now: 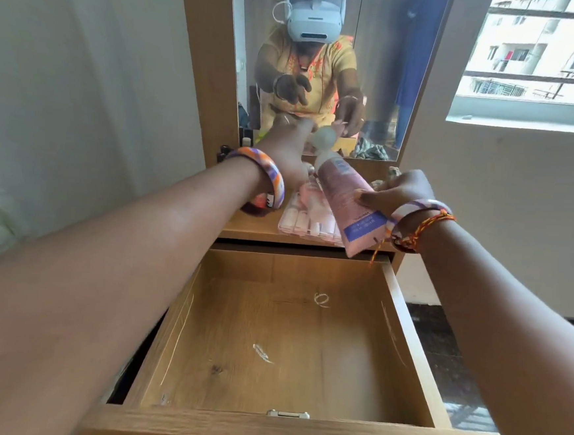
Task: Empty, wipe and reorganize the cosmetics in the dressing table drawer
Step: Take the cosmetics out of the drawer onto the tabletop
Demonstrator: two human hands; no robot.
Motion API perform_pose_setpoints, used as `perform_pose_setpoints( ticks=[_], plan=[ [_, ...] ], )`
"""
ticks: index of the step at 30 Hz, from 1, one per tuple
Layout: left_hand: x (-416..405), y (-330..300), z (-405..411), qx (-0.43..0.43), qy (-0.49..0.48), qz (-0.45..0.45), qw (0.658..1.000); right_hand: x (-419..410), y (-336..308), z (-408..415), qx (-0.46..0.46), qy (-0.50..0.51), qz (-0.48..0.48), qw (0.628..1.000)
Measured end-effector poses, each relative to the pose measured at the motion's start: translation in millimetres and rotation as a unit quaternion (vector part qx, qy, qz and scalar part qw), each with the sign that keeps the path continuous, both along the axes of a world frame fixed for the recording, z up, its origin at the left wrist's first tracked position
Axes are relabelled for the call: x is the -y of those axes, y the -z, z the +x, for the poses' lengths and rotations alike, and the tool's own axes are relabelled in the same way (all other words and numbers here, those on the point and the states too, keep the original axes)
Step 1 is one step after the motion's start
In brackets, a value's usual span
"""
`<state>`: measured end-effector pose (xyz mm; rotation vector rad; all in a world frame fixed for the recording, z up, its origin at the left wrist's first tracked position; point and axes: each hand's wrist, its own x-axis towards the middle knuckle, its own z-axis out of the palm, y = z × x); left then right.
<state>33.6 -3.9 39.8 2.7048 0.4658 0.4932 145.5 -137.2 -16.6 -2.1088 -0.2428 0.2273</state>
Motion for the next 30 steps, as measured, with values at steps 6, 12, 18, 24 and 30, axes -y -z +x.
perform_pose_setpoints(
  ticks=[6, 12, 18, 24, 30],
  plan=[
    [11, 32, -1, -0.091, 0.039, 0.018, 0.995, -13, 6, -4, -0.072, 0.013, 0.018, 0.997],
    [10, 57, 9, -0.132, 0.086, 0.006, 0.987, -34, 17, 0, -0.033, 0.036, 0.030, 0.998],
    [3, 80, 23, -0.138, 0.051, 0.043, 0.988, -39, 12, 1, 0.011, 0.035, -0.009, 0.999],
    [-2, 86, 23, -0.134, 0.035, 0.058, 0.989, -40, 9, -3, 0.030, 0.013, -0.024, 0.999],
    [4, 80, 16, -0.121, 0.019, 0.040, 0.992, -35, 5, -9, 0.069, 0.017, -0.022, 0.997]
  ],
)
